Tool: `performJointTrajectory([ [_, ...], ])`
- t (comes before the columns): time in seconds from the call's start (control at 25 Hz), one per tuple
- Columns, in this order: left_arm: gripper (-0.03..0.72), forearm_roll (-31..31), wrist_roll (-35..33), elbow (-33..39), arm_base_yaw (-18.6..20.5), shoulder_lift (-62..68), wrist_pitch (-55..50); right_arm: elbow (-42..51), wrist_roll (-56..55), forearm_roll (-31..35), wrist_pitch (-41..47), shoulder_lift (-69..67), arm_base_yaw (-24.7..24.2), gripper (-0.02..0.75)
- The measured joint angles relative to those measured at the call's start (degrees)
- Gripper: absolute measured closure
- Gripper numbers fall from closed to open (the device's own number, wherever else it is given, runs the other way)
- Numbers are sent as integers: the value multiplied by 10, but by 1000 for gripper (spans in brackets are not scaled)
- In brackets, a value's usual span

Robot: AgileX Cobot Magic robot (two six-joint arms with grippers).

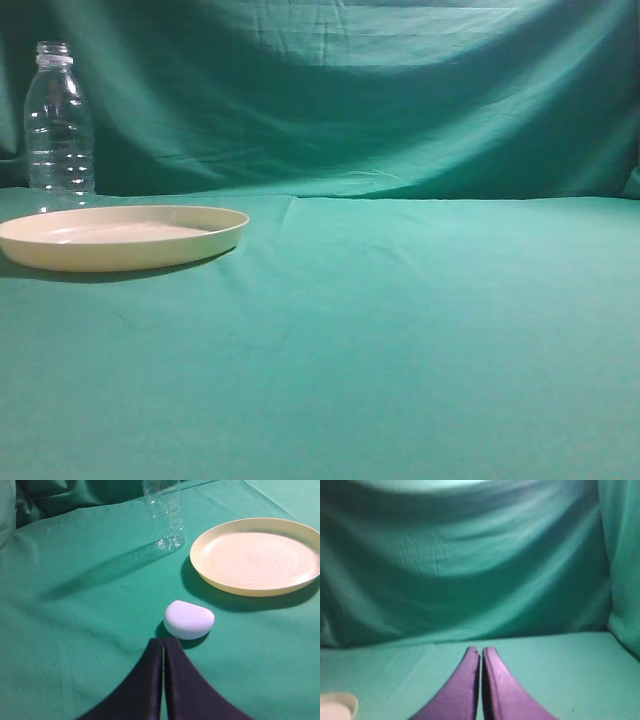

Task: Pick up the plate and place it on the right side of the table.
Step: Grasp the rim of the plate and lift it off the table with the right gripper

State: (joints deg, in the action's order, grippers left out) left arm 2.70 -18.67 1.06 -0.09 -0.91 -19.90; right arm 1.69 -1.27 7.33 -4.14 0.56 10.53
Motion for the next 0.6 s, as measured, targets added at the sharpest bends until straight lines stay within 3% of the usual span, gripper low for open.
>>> performJointTrajectory([
  [0.12,688,0,0,0,0,0,0,-12,-18,-11,9,0,0,738],
  [0.6,688,0,0,0,0,0,0,-264,-21,-1,372,-209,0,738],
])
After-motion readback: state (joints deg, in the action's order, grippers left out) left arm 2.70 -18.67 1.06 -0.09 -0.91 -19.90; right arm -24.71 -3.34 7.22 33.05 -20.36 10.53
